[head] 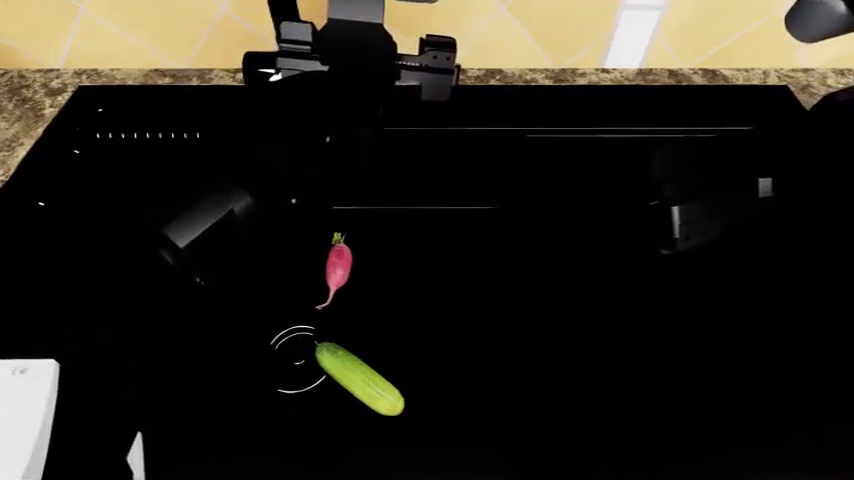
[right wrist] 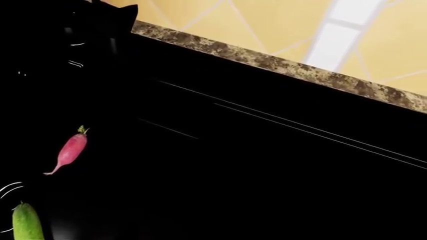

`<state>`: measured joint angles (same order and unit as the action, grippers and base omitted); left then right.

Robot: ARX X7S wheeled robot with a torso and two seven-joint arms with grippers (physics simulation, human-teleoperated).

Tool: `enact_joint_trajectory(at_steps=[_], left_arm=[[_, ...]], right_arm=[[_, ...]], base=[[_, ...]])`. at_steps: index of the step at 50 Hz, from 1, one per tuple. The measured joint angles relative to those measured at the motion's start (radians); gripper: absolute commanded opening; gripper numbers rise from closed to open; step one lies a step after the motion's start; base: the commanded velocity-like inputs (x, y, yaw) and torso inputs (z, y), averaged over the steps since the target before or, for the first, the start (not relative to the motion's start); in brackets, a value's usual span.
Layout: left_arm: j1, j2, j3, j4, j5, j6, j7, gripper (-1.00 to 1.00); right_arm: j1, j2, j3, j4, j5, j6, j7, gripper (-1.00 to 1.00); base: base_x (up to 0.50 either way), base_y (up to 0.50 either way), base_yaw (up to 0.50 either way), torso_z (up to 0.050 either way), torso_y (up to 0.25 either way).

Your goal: Pick up the fruits and vegetables and place them in the sink. Turn on the sink faucet to wash them. Then turn the sink off and put them in the tray.

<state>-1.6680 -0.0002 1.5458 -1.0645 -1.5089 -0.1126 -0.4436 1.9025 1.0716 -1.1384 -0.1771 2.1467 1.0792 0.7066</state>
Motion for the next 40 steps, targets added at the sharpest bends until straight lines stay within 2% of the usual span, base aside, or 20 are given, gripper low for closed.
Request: enact_joint_trajectory(at_steps=[40], left_arm=[[-0.017,-0.007,0.025,0.093,-0.031,-0.003,0.027,1.00]], right_arm=[[-0.005,0.058,0.022,-0.012,0.005,0.010,-0.011,1.00]], base=[[0.00,0.00,0.00,0.000,0.000]])
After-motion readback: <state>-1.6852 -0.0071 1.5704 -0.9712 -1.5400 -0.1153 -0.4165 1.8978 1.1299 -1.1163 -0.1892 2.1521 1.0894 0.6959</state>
